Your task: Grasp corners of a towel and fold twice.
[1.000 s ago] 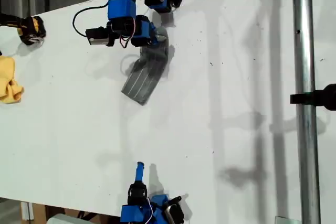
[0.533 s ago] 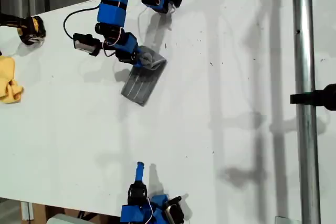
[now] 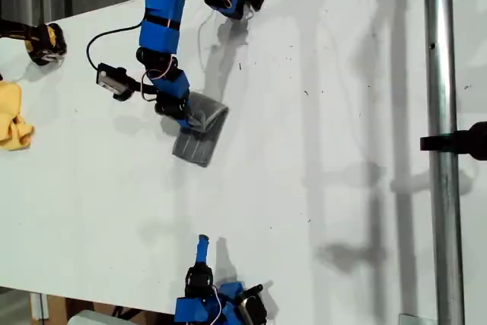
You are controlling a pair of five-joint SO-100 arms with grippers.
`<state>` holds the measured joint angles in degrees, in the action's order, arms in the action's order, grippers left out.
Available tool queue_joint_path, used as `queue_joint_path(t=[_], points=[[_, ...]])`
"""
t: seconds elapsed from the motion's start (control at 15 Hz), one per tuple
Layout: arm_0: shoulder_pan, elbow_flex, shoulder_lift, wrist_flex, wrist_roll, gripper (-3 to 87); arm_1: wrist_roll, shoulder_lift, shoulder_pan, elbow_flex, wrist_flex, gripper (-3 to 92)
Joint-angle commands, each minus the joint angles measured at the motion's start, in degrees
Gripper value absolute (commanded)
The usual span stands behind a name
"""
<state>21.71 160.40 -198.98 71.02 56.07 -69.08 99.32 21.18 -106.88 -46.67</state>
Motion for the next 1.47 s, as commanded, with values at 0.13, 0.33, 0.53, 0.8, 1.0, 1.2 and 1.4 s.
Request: queue_joint_path(t=[0.13, 0.33, 0.53, 0.8, 1.0, 1.2, 1.4], points=[[0.18, -0.79, -0.35, -1.41, 0.26, 8.9, 0.70, -13.62, 0.44, 8.61, 8.53, -0.1], [0.18, -0.70, -0.35, -1.32, 0.44, 8.9, 0.70, -26.46, 0.18, 15.29, 14.77, -0.1], [-0.09, -0.70, -0.35, -1.23, 0.79, 8.9, 0.88, -29.44, 0.53, 23.47, 13.62, 27.9], [-0.18, -0.53, -0.35, -1.58, 1.23, 8.9, 5.01, -16.35, 1.23, 24.61, 14.77, 22.2], [-0.26, 0.26, -0.35, -2.20, 1.41, 9.5, 5.27, -2.90, 3.08, 19.42, 12.83, 12.0], [-0.53, 0.62, -0.35, -2.72, 1.14, 8.9, 5.27, 11.60, 4.31, 16.00, -9.40, 12.0], [-0.62, 3.34, -0.35, -4.04, 3.43, 8.5, 2.81, 33.75, 1.14, -2.37, -24.70, 2.1]])
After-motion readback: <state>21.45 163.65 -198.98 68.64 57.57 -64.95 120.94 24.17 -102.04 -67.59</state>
